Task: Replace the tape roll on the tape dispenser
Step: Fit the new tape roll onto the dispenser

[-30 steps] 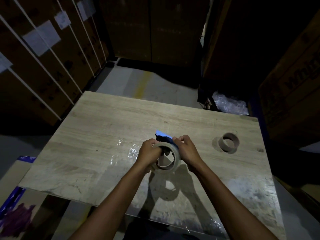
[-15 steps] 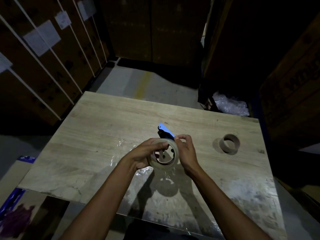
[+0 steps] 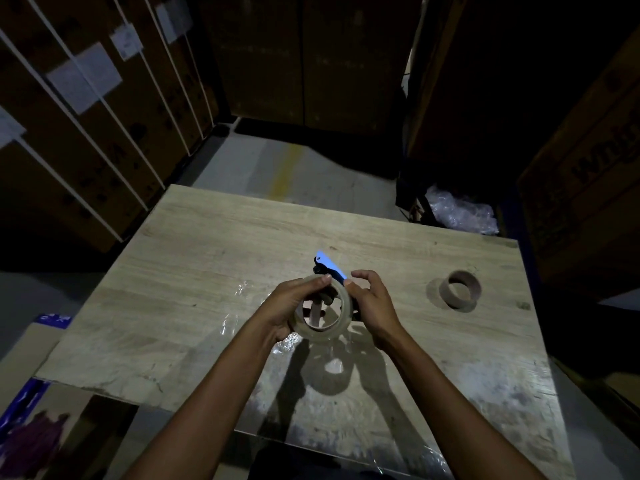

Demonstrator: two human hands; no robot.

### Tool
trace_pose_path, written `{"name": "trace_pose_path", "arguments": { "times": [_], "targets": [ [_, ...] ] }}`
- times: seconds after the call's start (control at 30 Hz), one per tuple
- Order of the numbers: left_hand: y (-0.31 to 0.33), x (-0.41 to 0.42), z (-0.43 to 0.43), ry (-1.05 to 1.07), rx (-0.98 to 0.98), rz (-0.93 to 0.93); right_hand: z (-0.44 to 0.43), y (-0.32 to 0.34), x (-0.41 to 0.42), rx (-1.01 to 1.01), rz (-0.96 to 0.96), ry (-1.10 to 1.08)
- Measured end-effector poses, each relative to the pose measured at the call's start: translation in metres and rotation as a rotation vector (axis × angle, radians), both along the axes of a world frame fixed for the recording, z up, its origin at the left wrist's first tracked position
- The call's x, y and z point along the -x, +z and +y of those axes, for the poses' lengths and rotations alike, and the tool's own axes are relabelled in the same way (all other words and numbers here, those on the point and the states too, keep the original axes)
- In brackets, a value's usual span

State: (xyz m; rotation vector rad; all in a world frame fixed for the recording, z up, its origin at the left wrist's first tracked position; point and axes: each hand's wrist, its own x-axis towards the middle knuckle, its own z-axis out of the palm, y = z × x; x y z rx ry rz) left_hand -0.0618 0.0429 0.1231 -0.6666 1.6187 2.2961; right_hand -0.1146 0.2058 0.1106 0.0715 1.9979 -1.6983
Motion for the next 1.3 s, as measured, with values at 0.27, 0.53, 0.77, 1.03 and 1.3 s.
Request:
{"name": "trace_pose_path", "arguments": {
  "times": [0.27,0.53,0.77,1.03,1.3],
  "targets": [
    [0.002,-0.007,-0.001,0.061,0.131,0.030,-0.004,0.006,-0.004,0.048,-0.055,0.026],
    [-0.002,-0.014,-0.007,-0.019,0.030,-0.112,0.004,0.025,0.003,0.033,-0.046,0.303],
    [-0.009,-0.018,0.004,0.141,0.064,-0.150,-0.004,0.022,-0.004,0.062,-0.079,0.117],
    [-0.011,-0.020,0.018,0.399,0.150,-0.094,-0.009,0.007,-0.016,0.102,-0.004,-0.018],
    [-0.020,-0.030,0.029,0.522,0.026,-0.089,-0.018,-0.024,-0.025,0.082,0.096,-0.244]
  ]
}}
